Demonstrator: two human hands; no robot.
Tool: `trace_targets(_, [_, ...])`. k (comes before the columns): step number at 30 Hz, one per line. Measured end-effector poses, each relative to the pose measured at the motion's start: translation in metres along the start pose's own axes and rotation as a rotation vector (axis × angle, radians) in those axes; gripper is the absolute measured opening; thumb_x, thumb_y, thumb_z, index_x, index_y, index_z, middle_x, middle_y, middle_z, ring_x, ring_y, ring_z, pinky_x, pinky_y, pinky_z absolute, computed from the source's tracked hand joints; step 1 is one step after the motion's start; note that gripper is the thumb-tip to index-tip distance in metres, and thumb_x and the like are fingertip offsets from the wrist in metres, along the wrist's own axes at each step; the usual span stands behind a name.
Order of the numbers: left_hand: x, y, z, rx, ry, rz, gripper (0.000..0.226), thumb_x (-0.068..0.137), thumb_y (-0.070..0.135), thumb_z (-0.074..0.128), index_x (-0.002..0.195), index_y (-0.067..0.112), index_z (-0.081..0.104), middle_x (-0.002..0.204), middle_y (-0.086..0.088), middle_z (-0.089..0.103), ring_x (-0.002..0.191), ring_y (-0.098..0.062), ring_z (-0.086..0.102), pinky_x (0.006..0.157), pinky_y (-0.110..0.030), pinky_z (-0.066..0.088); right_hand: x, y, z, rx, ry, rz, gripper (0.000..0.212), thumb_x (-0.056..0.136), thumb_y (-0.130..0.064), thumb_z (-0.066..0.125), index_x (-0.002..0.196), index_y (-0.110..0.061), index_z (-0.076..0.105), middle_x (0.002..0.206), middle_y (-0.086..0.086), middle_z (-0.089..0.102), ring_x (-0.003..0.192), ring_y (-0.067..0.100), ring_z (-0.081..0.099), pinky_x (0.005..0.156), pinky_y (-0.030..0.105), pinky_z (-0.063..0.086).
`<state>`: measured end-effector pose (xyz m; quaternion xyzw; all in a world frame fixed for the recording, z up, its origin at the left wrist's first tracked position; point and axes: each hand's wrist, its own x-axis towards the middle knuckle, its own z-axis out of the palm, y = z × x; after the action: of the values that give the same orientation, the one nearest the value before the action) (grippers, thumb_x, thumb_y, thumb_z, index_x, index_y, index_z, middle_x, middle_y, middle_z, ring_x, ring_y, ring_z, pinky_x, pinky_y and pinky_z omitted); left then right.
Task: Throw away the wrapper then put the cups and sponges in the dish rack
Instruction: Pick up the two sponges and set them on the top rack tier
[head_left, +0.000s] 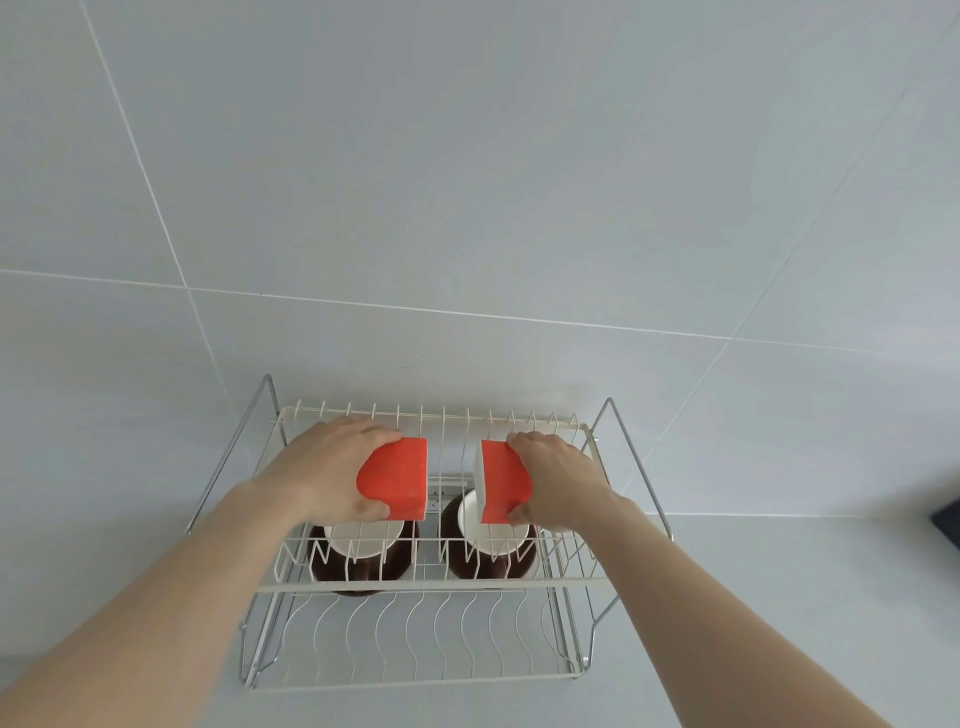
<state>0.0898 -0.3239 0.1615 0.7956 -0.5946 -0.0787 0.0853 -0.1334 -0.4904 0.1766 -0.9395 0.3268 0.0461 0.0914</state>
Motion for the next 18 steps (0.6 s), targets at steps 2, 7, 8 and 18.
trace_targets(2, [-0.002, 0.000, 0.002, -0.005, 0.007, -0.003, 0.096, 0.061, 0.065, 0.073, 0.144, 0.038, 0.033, 0.146, 0.015, 0.043, 0.132, -0.012, 0.040, 0.109, -0.034, 0.032, -0.002, -0.001, 0.001, 0.019, 0.010, 0.006, 0.086, 0.063, -0.038, 0.089, 0.134, -0.018, 0.045, 0.126, -0.001, 0.055, 0.118, 0.025, 0.051, 0.087, 0.037, 0.045])
trace_targets(7, [-0.008, 0.003, 0.002, -0.009, 0.028, 0.009, 0.094, 0.064, 0.063, 0.073, 0.143, 0.040, 0.029, 0.149, 0.015, 0.038, 0.133, -0.011, 0.037, 0.111, -0.035, 0.031, -0.006, -0.002, 0.002, 0.020, 0.051, -0.004, 0.100, 0.062, -0.039, 0.091, 0.143, -0.016, 0.037, 0.136, 0.001, 0.050, 0.125, 0.025, 0.046, 0.097, 0.035, 0.041])
trace_targets(8, [-0.009, 0.003, 0.002, -0.007, 0.039, 0.012, 0.093, 0.064, 0.063, 0.074, 0.142, 0.040, 0.030, 0.149, 0.015, 0.038, 0.133, -0.012, 0.037, 0.111, -0.035, 0.031, -0.007, -0.003, 0.002, 0.003, 0.065, -0.012, 0.103, 0.061, -0.041, 0.091, 0.145, -0.016, 0.036, 0.137, 0.001, 0.050, 0.128, 0.025, 0.044, 0.102, 0.036, 0.039])
trace_targets(18, [-0.023, 0.004, 0.003, -0.024, 0.125, -0.023, 0.079, 0.070, 0.052, 0.078, 0.137, 0.044, 0.038, 0.144, 0.022, 0.041, 0.132, -0.004, 0.036, 0.105, -0.034, 0.040, -0.019, -0.004, 0.000, 0.031, 0.132, -0.017, 0.072, 0.070, -0.035, 0.085, 0.133, -0.021, 0.054, 0.131, 0.000, 0.058, 0.121, 0.027, 0.053, 0.094, 0.039, 0.048])
